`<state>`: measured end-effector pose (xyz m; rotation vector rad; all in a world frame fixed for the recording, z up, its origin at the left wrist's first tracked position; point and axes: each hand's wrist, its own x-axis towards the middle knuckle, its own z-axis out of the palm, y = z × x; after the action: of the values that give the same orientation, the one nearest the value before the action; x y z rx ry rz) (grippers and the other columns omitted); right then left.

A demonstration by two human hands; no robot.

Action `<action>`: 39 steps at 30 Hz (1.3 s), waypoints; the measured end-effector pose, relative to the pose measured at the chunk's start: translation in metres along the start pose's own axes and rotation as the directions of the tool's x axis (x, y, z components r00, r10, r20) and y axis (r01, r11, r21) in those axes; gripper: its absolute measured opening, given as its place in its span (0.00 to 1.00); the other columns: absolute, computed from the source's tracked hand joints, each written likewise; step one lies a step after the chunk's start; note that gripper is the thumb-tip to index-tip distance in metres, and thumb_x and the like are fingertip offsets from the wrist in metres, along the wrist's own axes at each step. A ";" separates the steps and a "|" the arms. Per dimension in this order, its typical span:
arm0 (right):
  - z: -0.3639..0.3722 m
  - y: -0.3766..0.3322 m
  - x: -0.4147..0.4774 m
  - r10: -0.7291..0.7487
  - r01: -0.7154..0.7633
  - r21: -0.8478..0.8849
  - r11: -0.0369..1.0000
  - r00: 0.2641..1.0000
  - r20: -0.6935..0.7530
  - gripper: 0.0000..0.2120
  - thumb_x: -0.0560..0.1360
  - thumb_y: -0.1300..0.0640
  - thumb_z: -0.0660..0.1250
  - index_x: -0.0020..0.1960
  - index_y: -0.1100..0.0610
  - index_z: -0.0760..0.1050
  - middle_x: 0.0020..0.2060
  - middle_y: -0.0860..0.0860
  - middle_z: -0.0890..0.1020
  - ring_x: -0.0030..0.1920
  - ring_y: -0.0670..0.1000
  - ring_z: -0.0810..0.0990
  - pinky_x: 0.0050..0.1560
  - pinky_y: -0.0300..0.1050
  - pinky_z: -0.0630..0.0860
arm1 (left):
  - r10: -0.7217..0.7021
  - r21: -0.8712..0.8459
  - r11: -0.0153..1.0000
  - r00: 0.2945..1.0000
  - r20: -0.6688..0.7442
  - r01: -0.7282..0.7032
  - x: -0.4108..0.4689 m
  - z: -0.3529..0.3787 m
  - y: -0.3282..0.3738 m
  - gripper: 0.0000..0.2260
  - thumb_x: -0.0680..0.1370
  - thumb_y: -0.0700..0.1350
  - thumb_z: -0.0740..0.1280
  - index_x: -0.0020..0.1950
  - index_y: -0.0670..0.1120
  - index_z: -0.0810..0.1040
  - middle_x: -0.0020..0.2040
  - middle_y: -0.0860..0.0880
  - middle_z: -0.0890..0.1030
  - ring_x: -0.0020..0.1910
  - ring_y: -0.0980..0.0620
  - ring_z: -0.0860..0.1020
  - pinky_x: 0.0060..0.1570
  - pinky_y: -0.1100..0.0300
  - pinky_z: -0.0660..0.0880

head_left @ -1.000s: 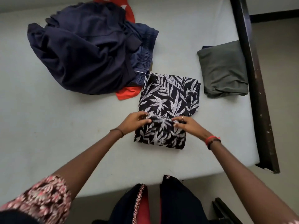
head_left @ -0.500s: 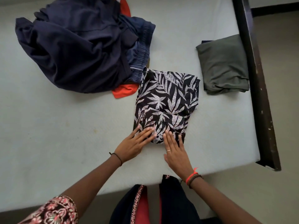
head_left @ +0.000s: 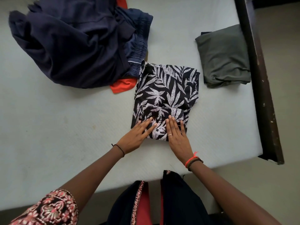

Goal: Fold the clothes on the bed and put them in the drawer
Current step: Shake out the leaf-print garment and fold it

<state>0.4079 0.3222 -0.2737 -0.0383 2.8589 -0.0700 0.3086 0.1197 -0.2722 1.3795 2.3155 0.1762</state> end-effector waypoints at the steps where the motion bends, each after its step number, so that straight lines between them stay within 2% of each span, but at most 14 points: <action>1: -0.007 -0.001 -0.005 0.002 -0.002 0.005 1.000 1.000 0.010 0.33 0.73 0.72 0.29 0.76 0.67 0.51 0.75 0.63 0.54 0.76 0.59 0.52 0.72 0.62 0.53 | 0.011 -0.061 0.998 0.999 0.031 -0.009 -0.004 -0.006 0.001 0.33 0.71 0.33 0.44 0.77 0.41 0.53 0.76 0.37 0.55 0.75 0.42 0.54 0.72 0.45 0.54; 5: -0.025 -0.018 -0.035 0.006 -0.017 0.101 0.995 0.995 0.102 0.32 0.70 0.71 0.43 0.75 0.66 0.54 0.74 0.63 0.58 0.75 0.58 0.55 0.71 0.61 0.52 | 0.090 -0.259 0.965 0.981 0.173 -0.043 -0.026 -0.033 0.007 0.33 0.75 0.30 0.51 0.76 0.45 0.41 0.77 0.39 0.52 0.76 0.44 0.53 0.74 0.51 0.55; 9: -0.058 -0.020 -0.053 -0.041 -0.036 0.295 0.955 0.967 0.252 0.43 0.64 0.62 0.70 0.75 0.62 0.56 0.73 0.58 0.64 0.73 0.53 0.64 0.76 0.51 0.39 | 0.064 -0.457 0.883 0.937 0.345 0.108 -0.035 -0.075 0.014 0.25 0.81 0.38 0.53 0.78 0.45 0.52 0.73 0.44 0.66 0.69 0.48 0.67 0.63 0.70 0.59; 11: -0.082 -0.008 -0.051 -0.032 -0.126 0.470 0.874 0.949 0.313 0.34 0.74 0.59 0.62 0.77 0.55 0.53 0.71 0.55 0.68 0.71 0.53 0.66 0.75 0.45 0.52 | 0.011 -0.514 0.839 0.941 0.339 0.176 -0.033 -0.098 0.009 0.23 0.80 0.41 0.57 0.75 0.46 0.61 0.60 0.48 0.76 0.55 0.50 0.74 0.51 0.73 0.62; 13: -0.109 0.010 -0.038 0.012 -0.263 0.567 0.781 0.913 0.407 0.26 0.76 0.57 0.60 0.73 0.52 0.60 0.53 0.54 0.80 0.53 0.53 0.77 0.52 0.43 0.72 | -0.023 -0.557 0.809 0.958 0.286 0.186 -0.025 -0.118 0.000 0.24 0.76 0.50 0.58 0.72 0.46 0.67 0.49 0.51 0.77 0.44 0.54 0.74 0.44 0.71 0.64; 15: -0.125 0.035 -0.018 0.032 -0.311 0.647 0.696 0.914 0.405 0.18 0.75 0.58 0.64 0.65 0.52 0.68 0.38 0.47 0.78 0.36 0.48 0.75 0.37 0.40 0.71 | -0.051 -0.578 0.796 0.971 0.232 0.180 -0.010 -0.132 -0.016 0.26 0.74 0.55 0.57 0.68 0.45 0.71 0.47 0.51 0.78 0.40 0.58 0.73 0.42 0.74 0.66; 21: -0.126 0.107 0.067 0.083 -0.370 0.762 0.531 0.918 0.387 0.08 0.76 0.62 0.66 0.51 0.51 0.77 0.32 0.49 0.76 0.29 0.40 0.71 0.31 0.30 0.69 | -0.246 -0.519 0.817 0.966 0.080 0.251 0.060 -0.145 -0.077 0.12 0.79 0.41 0.65 0.60 0.40 0.77 0.54 0.42 0.81 0.51 0.47 0.79 0.50 0.62 0.71; 27: -0.099 0.132 0.128 0.117 -0.400 0.741 0.540 0.907 0.404 0.05 0.77 0.64 0.65 0.50 0.57 0.76 0.37 0.54 0.81 0.39 0.49 0.78 0.42 0.41 0.76 | -0.508 -0.554 0.699 0.859 0.059 0.451 0.108 -0.139 -0.100 0.13 0.77 0.30 0.59 0.57 0.36 0.78 0.50 0.39 0.82 0.47 0.47 0.80 0.40 0.78 0.68; 31: -0.086 0.136 0.144 0.220 -0.397 0.668 0.630 0.916 0.336 0.08 0.77 0.59 0.65 0.54 0.60 0.78 0.49 0.58 0.82 0.47 0.53 0.79 0.50 0.46 0.76 | -0.658 -0.666 0.574 0.752 -0.029 0.477 0.102 -0.117 -0.092 0.11 0.76 0.32 0.61 0.56 0.36 0.79 0.53 0.39 0.81 0.50 0.47 0.78 0.52 0.65 0.70; 32: -0.087 0.134 0.145 0.236 -0.392 0.670 0.631 0.919 0.316 0.10 0.77 0.56 0.66 0.54 0.61 0.78 0.49 0.57 0.82 0.47 0.52 0.79 0.48 0.44 0.76 | -0.727 -0.722 0.518 0.681 -0.089 0.459 0.096 -0.104 -0.086 0.10 0.76 0.33 0.62 0.55 0.36 0.78 0.53 0.38 0.80 0.51 0.45 0.77 0.54 0.62 0.69; 34: -0.086 0.132 0.145 0.214 -0.402 0.687 0.606 0.914 0.346 0.16 0.75 0.47 0.68 0.55 0.59 0.76 0.49 0.54 0.80 0.48 0.50 0.77 0.45 0.41 0.73 | -0.914 -0.889 0.254 0.396 -0.092 0.380 0.077 -0.083 -0.059 0.04 0.76 0.34 0.63 0.45 0.39 0.77 0.44 0.40 0.77 0.44 0.48 0.74 0.49 0.59 0.68; 36: -0.082 0.130 0.144 0.159 -0.434 0.684 0.586 0.889 0.428 0.23 0.71 0.41 0.70 0.57 0.57 0.74 0.50 0.52 0.78 0.49 0.50 0.77 0.45 0.41 0.72 | -0.988 -0.960 -0.048 0.127 0.086 0.275 0.058 -0.059 -0.024 0.15 0.77 0.38 0.64 0.31 0.46 0.68 0.30 0.47 0.67 0.30 0.54 0.65 0.38 0.56 0.63; 38: -0.078 0.129 0.145 0.120 -0.421 0.617 0.665 0.875 0.469 0.28 0.67 0.39 0.73 0.57 0.57 0.73 0.49 0.52 0.77 0.49 0.51 0.76 0.46 0.42 0.70 | -0.921 -0.918 -0.350 0.109 0.373 0.188 0.046 -0.035 0.015 0.20 0.78 0.46 0.66 0.29 0.49 0.63 0.28 0.50 0.62 0.27 0.55 0.60 0.33 0.57 0.60; 39: -0.076 0.128 0.146 0.106 -0.405 0.587 0.701 0.873 0.476 0.29 0.66 0.39 0.73 0.57 0.57 0.72 0.49 0.52 0.77 0.48 0.51 0.76 0.45 0.43 0.69 | -0.836 -0.854 -0.491 0.183 0.518 0.175 0.043 -0.029 0.035 0.18 0.78 0.50 0.66 0.31 0.50 0.64 0.30 0.51 0.64 0.28 0.55 0.61 0.32 0.58 0.61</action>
<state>0.2439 0.4484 -0.2482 0.4532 2.2203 -0.9241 0.3066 0.1771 -0.2478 -1.1774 1.8401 1.5435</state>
